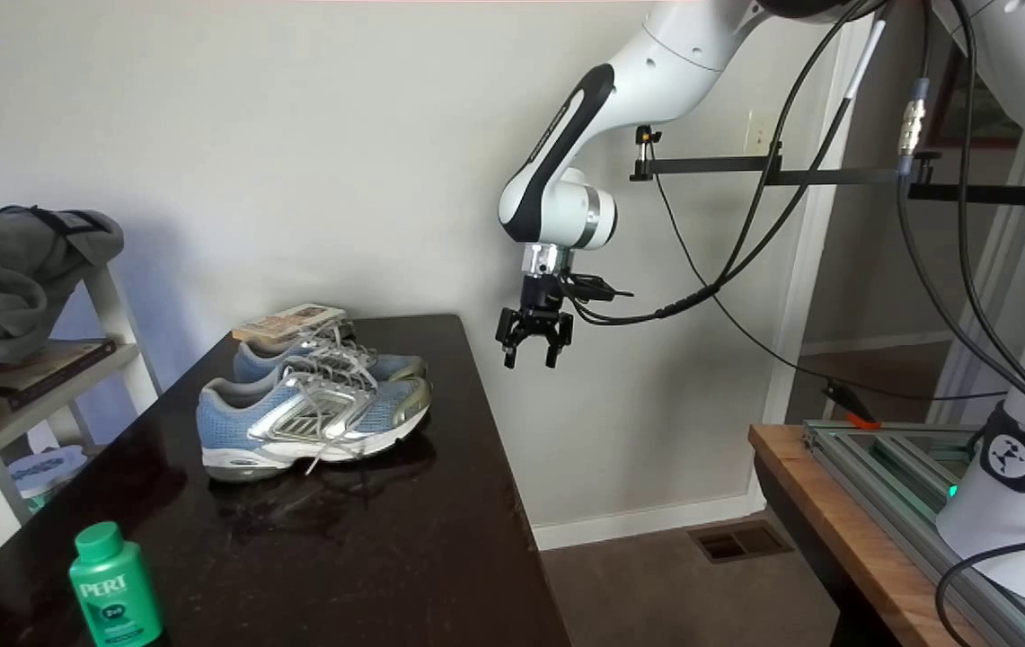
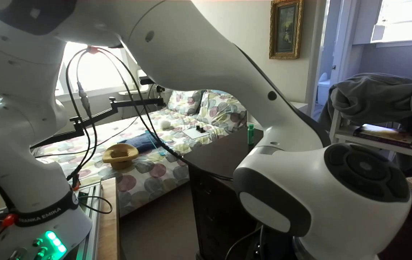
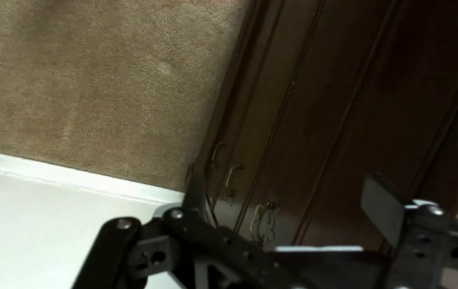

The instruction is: Open the drawer

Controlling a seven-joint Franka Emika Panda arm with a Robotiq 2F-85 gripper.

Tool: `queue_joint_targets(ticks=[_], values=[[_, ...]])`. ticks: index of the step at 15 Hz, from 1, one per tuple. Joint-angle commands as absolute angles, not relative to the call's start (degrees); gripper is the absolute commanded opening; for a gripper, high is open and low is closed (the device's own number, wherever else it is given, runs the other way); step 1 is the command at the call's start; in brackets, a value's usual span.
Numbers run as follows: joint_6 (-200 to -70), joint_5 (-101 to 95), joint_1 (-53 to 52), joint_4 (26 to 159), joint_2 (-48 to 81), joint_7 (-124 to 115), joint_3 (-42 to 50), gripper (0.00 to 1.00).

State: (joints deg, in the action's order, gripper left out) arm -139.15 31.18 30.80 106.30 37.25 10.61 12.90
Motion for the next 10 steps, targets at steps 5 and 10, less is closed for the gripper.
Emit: queue_joint_targets(ticks=[5, 10], values=[[-141.4, 32.2, 37.1, 101.4, 41.5, 9.8, 9.8, 1.00], [-141.0, 34.4, 43.9, 94.9, 47.1, 10.4, 5.4, 1.00]])
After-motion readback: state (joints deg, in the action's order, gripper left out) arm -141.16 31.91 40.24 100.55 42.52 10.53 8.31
